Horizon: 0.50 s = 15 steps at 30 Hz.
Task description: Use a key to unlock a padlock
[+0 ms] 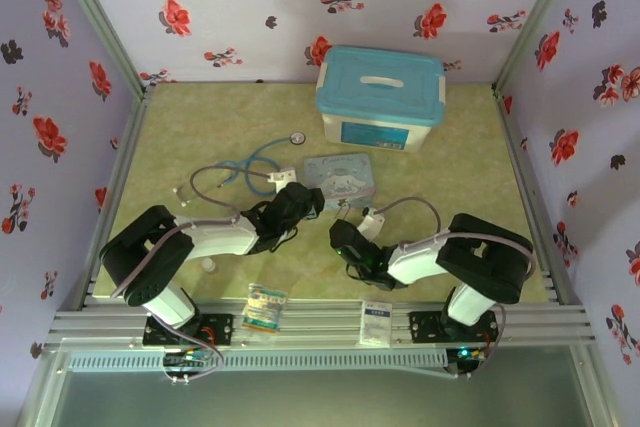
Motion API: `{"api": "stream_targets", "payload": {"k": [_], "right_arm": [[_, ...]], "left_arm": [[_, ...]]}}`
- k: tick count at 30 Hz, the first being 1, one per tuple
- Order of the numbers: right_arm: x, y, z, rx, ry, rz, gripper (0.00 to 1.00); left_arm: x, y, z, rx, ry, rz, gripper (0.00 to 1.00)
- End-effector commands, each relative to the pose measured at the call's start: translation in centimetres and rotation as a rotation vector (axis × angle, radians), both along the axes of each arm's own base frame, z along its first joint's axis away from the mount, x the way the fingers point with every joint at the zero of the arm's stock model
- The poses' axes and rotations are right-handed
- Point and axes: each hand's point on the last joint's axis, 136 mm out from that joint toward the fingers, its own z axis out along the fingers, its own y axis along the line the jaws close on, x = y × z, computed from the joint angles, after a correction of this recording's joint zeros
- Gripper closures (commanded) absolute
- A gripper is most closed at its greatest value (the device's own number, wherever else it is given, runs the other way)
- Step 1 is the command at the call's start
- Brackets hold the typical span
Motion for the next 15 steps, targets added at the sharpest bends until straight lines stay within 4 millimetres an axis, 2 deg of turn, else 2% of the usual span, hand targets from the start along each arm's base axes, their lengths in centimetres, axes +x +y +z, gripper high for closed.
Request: {"api": "stream_targets", "payload": {"k": [1, 10, 15], "right_arm": [[1.0, -1.6, 0.6, 0.028, -0.027, -0.086, 0.76], [1.4, -3.2, 2.5, -0.003, -0.082, -0.126, 0.78], [1.8, -2.7, 3.6, -0.018, -0.105, -0.119, 0.78]], "left_arm": [[-1.5, 3.4, -5.2, 0.161, 0.115, 0.020, 0.48], [-1.6, 3.9, -5.9, 0.184, 0.130, 0.026, 0.49], [-1.4, 4.8, -6.1, 0.207, 0.140, 0.041, 0.49]]}}
